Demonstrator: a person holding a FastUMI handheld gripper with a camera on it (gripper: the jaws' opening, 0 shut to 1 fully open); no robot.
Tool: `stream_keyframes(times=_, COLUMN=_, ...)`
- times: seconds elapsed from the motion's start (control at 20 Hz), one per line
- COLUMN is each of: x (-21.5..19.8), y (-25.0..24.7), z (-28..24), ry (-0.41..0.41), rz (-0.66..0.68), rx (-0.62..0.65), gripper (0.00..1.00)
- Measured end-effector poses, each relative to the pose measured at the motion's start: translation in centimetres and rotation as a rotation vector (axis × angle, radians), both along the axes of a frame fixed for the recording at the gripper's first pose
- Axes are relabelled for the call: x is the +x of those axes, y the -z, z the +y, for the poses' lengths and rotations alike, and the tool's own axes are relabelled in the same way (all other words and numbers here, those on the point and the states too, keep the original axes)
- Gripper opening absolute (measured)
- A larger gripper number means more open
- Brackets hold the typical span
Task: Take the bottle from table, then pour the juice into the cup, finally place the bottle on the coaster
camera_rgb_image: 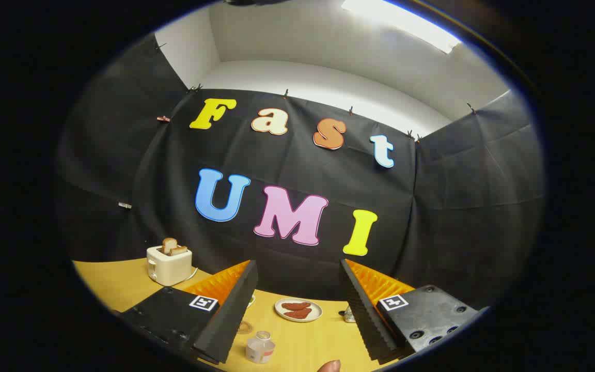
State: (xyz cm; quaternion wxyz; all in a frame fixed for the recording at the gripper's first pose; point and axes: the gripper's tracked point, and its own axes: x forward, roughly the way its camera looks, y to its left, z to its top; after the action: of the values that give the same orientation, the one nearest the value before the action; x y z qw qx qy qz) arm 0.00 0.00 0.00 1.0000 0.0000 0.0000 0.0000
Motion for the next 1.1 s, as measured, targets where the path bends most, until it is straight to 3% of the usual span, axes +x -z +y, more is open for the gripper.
stream_keyframes(times=1.1, x=-0.4, y=2.0, z=0.5, ry=0.021, rz=0.061, rx=0.034, gripper=0.97)
